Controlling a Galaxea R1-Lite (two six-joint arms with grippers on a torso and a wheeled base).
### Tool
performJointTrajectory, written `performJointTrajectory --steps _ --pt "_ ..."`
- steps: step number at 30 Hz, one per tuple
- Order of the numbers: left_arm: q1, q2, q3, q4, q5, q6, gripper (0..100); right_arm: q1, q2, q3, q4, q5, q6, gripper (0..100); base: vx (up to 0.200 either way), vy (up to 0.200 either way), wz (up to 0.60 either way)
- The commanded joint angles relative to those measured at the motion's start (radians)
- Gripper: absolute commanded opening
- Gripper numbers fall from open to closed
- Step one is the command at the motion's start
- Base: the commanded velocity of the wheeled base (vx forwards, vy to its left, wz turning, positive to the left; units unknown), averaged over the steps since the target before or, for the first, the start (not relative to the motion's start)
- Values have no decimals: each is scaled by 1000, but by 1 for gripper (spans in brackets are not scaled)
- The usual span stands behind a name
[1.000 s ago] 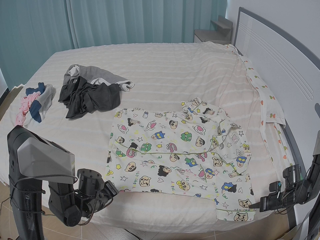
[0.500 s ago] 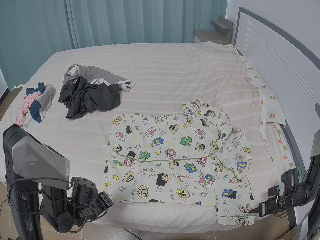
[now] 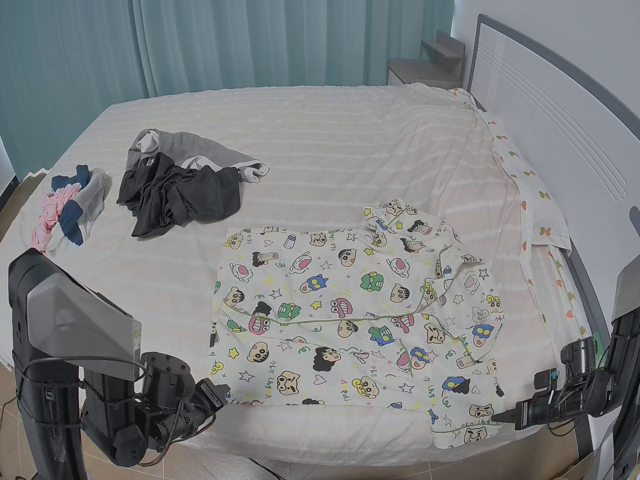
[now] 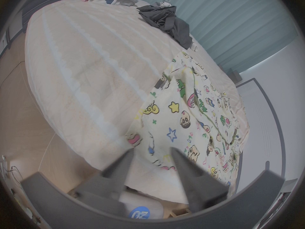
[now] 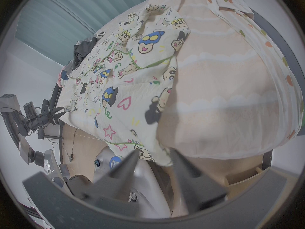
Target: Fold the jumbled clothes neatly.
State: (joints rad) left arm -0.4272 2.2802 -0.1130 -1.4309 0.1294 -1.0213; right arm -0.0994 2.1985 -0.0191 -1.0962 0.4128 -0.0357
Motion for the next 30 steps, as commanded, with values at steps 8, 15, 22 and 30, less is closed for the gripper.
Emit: performJointTrajectory --steps 8,15,22,30 --pt "13 -127 73 -140 3 27 100 -2 -132 19 -41 3 116 100 0 0 0" --pt "38 -274 67 -140 4 30 100 4 -281 19 -45 1 151 100 -86 0 0" --pt "47 -291 36 -140 15 33 100 6 -362 4 -45 -2 212 100 0 0 0" --pt "56 -311 6 -140 12 29 100 24 -414 -45 -44 -2 272 100 75 0 0"
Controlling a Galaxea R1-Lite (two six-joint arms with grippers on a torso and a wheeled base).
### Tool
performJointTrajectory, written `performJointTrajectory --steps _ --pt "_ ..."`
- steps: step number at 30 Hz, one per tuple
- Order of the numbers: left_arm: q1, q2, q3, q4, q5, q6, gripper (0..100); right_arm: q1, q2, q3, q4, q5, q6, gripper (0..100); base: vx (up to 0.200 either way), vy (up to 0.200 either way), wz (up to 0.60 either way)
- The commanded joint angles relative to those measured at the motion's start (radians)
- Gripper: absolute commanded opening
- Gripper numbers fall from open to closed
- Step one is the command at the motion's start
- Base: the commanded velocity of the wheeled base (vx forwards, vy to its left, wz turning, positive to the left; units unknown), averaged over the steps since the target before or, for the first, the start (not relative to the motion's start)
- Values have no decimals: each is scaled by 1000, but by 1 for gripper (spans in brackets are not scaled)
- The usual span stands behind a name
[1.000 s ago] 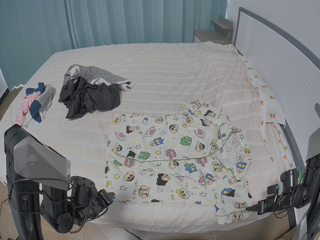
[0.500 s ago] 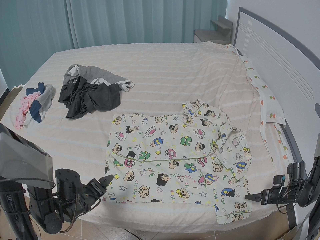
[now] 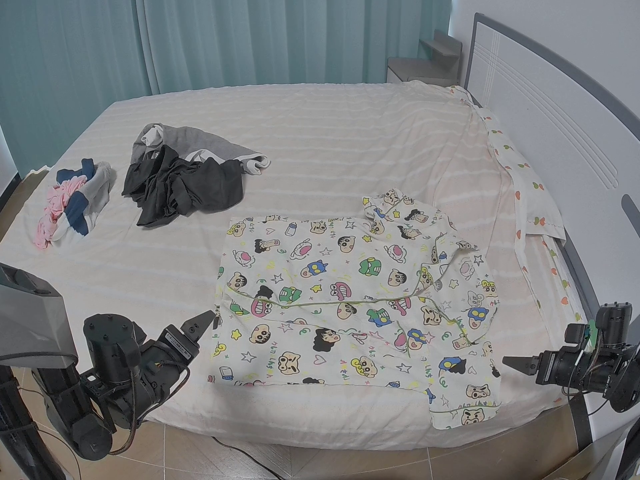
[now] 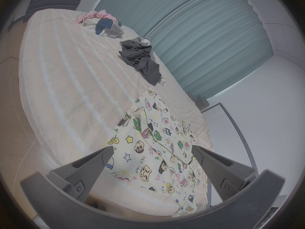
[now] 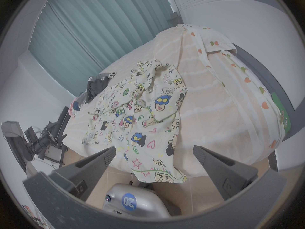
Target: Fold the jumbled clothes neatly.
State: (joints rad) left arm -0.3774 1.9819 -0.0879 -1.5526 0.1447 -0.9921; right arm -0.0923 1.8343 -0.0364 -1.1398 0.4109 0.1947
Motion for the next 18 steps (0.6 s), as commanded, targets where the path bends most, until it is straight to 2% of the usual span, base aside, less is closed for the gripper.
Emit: performJointTrajectory --steps 1,4,7,16,18 --pt "6 -11 -20 -18 -4 0 100 31 -58 -36 0 -1 63 100 200 0 0" --pt "6 -9 -15 -18 -7 -2 100 62 -86 -65 2 -4 138 100 200 0 0" --pt "6 -9 -12 -18 -8 -3 100 83 -93 -106 11 -6 173 100 200 0 0" --pt "6 -8 -7 -18 -8 -10 100 148 -84 -223 38 -9 219 100 200 0 0" --pt "5 -2 -7 -18 -8 -10 100 163 -87 -284 100 -9 221 100 200 0 0"
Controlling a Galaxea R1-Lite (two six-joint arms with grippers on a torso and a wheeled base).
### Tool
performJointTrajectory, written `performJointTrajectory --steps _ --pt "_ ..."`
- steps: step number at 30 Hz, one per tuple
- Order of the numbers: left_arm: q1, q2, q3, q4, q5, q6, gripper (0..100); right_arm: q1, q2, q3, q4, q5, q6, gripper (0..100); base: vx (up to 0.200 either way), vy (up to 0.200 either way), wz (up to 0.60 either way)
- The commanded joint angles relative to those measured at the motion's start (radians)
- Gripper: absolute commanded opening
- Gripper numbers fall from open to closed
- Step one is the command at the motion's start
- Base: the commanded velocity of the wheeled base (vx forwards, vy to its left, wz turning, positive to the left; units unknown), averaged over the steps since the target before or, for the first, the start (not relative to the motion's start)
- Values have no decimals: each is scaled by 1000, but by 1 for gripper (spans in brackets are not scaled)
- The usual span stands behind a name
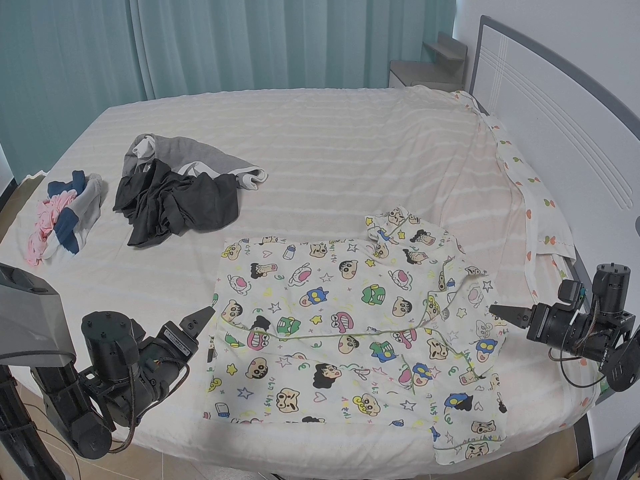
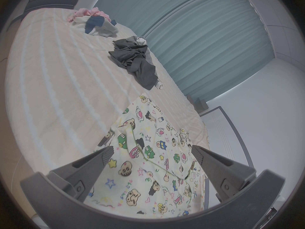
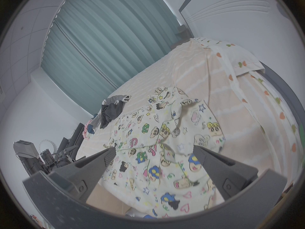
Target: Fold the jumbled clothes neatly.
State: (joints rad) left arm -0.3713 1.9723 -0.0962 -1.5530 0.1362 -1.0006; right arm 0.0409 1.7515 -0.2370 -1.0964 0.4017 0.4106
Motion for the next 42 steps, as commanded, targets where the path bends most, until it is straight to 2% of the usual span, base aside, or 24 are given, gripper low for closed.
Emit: performJointTrajectory --steps 1,8,12,18,21,27,29,34,42 --pt "-1 8 1 -18 0 -1 100 37 -6 -111 89 0 7 100 200 0 0" --pt "-6 17 10 -18 2 -4 100 76 -4 -288 245 -3 8 100 200 0 0" --pt "-8 22 9 -18 2 -4 100 79 11 -398 299 -34 8 100 200 0 0" --pt "-11 25 10 -18 2 -1 100 106 68 -482 401 -44 4 100 200 0 0" --pt "-11 25 10 -18 3 -3 100 117 111 -530 443 -46 -4 100 0 0 0" --pt "-11 25 15 -18 5 -7 100 120 212 -702 627 -49 -99 100 0 0 0" --pt "-11 30 15 -18 5 -16 100 125 250 -742 641 -63 -122 100 0 0 0" --pt "-11 57 15 -18 5 -18 100 154 398 -874 636 -182 -173 100 0 0 0" --pt "-11 60 16 -18 6 -18 100 200 531 -1013 650 -210 -248 100 0 0 0"
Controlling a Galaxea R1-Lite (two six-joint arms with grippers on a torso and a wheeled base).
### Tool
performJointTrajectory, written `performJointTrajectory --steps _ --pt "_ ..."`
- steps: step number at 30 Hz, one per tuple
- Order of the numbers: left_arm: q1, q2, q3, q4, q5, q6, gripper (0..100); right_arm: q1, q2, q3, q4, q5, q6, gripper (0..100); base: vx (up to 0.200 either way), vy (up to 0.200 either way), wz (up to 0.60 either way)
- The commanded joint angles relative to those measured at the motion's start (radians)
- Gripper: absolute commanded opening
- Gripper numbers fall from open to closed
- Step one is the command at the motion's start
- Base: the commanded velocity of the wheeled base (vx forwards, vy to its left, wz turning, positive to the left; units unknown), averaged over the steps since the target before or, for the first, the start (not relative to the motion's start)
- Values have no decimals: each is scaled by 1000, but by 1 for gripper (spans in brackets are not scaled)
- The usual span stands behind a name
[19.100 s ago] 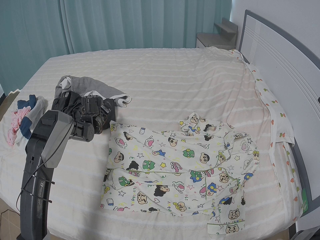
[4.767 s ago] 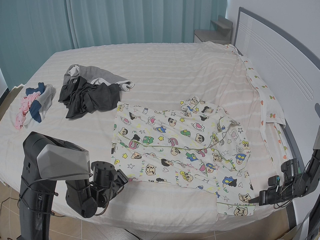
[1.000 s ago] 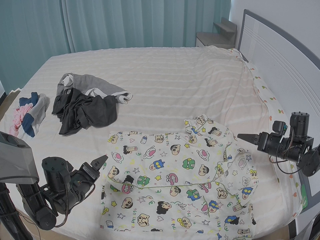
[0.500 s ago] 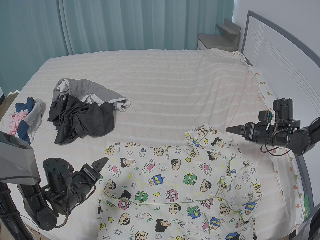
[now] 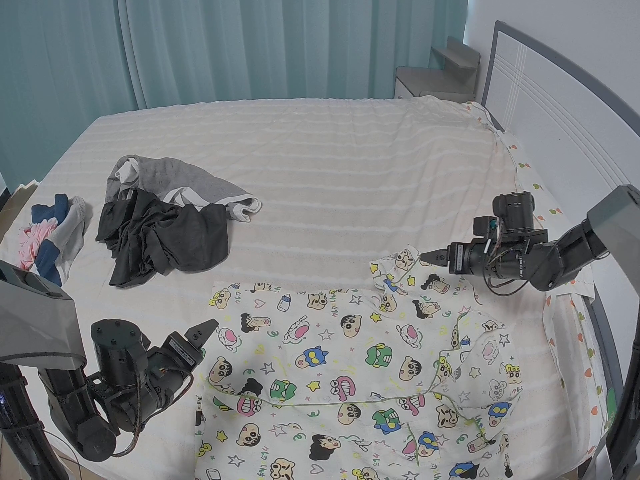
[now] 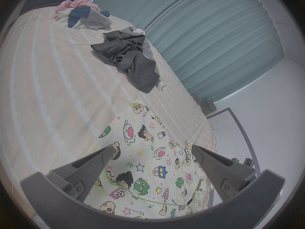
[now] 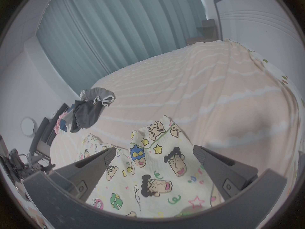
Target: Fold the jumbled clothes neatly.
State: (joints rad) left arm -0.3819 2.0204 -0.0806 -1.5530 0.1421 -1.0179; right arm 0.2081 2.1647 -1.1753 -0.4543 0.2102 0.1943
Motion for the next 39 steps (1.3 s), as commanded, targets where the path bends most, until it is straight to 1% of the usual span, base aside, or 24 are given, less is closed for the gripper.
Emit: performJointTrajectory --steps 1,3,4,6,11,14,20,22,24,27,39 --pt "0 15 1 -18 1 -1 100 40 135 -95 11 -29 -41 100 0 0 0" --pt "0 18 1 -18 1 -1 100 43 145 -109 16 -37 -49 100 0 0 0" --pt "0 26 1 -18 1 -1 100 47 175 -152 37 -55 -70 100 0 0 0" --pt "0 34 1 -18 2 1 100 47 196 -185 57 -63 -85 100 0 0 0" --pt "0 34 1 -18 5 1 100 47 233 -224 54 -77 -90 100 0 0 0" --pt "0 34 2 -18 5 1 100 47 259 -257 52 -109 -102 100 0 0 0" --pt "0 31 2 -18 5 -1 100 47 280 -290 52 -123 -104 100 0 0 0" --pt "-5 29 2 -18 5 -2 100 45 291 -311 55 -144 -104 100 0 0 0" --pt "-6 27 2 -18 5 -2 100 47 291 -305 55 -147 -104 100 0 0 0" --pt "-6 29 2 -18 5 -2 100 47 294 -310 52 -150 -102 100 -200 0 0" --pt "-8 35 2 -18 5 -2 100 45 297 -330 46 -164 -101 100 0 0 0"
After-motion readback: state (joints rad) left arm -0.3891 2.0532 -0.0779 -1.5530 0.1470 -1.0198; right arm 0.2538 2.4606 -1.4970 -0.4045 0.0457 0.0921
